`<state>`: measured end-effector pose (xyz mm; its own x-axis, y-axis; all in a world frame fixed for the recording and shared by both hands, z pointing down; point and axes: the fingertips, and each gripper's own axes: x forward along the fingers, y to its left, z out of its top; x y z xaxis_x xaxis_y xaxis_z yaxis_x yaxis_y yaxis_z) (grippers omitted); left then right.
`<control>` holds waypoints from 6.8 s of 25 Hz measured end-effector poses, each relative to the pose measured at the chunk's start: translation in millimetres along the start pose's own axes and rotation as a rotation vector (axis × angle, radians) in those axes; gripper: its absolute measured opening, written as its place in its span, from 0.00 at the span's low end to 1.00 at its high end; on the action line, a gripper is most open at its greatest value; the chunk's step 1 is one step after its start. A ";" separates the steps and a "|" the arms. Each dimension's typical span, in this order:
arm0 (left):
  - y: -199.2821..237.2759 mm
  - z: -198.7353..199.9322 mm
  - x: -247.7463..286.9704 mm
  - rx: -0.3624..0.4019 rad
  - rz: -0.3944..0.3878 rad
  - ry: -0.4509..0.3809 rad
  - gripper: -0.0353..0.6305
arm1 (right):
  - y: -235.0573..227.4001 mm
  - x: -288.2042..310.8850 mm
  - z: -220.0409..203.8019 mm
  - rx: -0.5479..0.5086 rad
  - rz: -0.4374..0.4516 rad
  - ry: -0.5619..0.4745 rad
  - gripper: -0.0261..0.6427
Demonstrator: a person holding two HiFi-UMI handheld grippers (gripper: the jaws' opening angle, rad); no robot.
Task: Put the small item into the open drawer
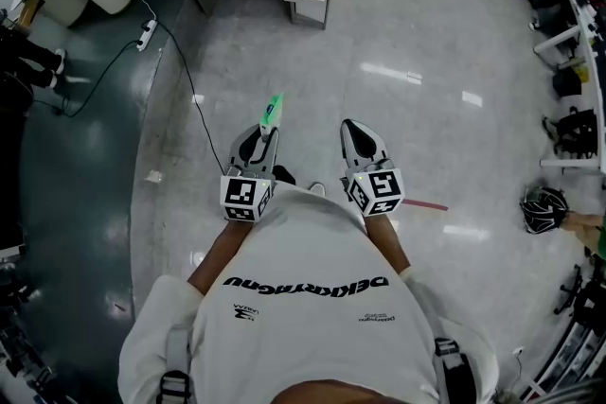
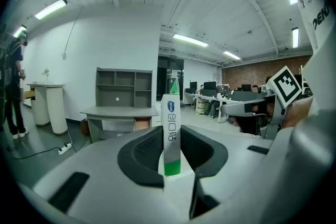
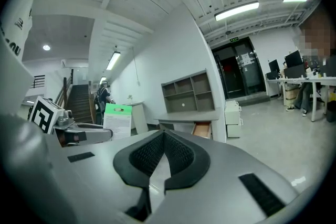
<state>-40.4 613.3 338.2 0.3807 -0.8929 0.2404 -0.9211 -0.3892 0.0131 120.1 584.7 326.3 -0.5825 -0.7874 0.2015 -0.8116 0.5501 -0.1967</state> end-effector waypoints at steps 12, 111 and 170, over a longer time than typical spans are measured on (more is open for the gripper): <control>11.0 -20.0 32.0 -0.004 0.014 0.031 0.21 | -19.0 35.0 -17.8 0.011 0.036 0.041 0.08; 303.9 -117.5 758.3 -0.131 -0.116 0.397 0.21 | -382.1 609.0 -67.2 0.204 -0.071 0.311 0.08; 306.6 -218.8 890.1 -0.218 0.000 0.523 0.21 | -417.6 617.6 -135.1 0.253 -0.065 0.418 0.08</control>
<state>-1.8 -251.3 768.5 0.3408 -0.6399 0.6888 -0.9377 -0.2841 0.2000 93.3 -93.7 662.6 -0.5410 -0.6104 0.5786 -0.8408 0.3783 -0.3871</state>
